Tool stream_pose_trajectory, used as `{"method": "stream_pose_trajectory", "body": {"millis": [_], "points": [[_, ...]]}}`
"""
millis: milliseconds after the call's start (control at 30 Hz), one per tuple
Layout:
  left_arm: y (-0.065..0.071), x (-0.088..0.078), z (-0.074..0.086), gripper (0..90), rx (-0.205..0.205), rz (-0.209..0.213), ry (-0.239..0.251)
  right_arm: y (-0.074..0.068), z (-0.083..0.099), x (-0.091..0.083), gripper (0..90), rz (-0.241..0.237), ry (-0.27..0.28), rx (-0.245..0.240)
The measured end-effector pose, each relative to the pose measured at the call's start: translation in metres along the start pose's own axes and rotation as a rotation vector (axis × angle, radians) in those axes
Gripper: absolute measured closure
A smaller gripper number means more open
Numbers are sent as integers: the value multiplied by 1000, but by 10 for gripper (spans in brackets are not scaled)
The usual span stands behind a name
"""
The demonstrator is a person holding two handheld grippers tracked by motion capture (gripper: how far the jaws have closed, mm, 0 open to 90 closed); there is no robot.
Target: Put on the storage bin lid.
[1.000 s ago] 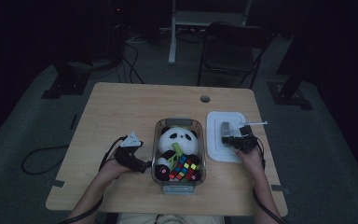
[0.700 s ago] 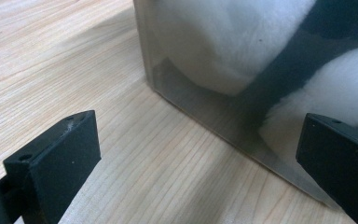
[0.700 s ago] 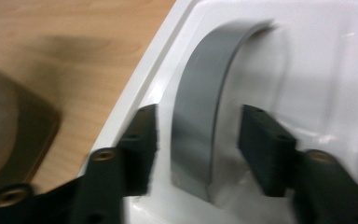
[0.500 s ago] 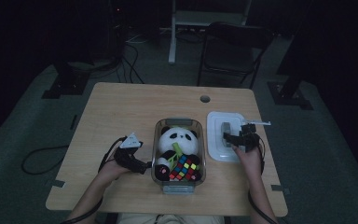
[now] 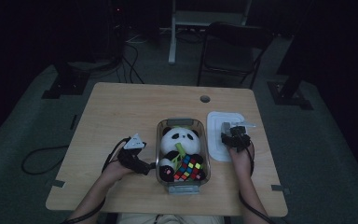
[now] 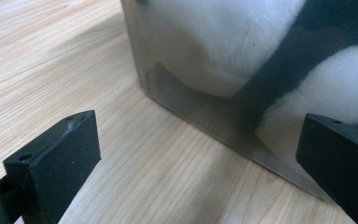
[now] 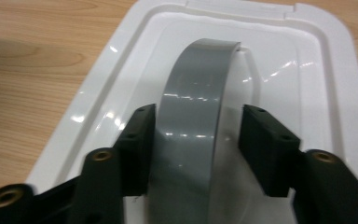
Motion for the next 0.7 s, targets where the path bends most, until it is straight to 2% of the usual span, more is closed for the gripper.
{"method": "stream_pose_trajectory", "body": {"millis": [33,100,233,367,500,700], "points": [[1,1,-1,4,4,1,-2,0,0,0,572,-5,1,-3],[3,3,-2,3,6,7,-2,1,-1,-1,656,-3,3,-6],[6,7,-4,3,12,14,-3,5,-2,-3,670,-17,3,11],[9,11,-5,3,18,21,-9,10,-6,-14,673,-24,22,27],[13,14,-8,3,32,28,-16,16,-17,-38,673,-27,67,37],[19,22,-14,3,43,39,-18,18,-40,-84,674,-13,147,16]]}}
Point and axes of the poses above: each handheld gripper's, and its own axes: x roughly forward along the jaws, z roughly out of its underside, y roughly to its right, the point moved 8 cm from there along x, roughly forward along the jaws, and after that the axes turned 2 degrees about -y, right-handed, at the moved point
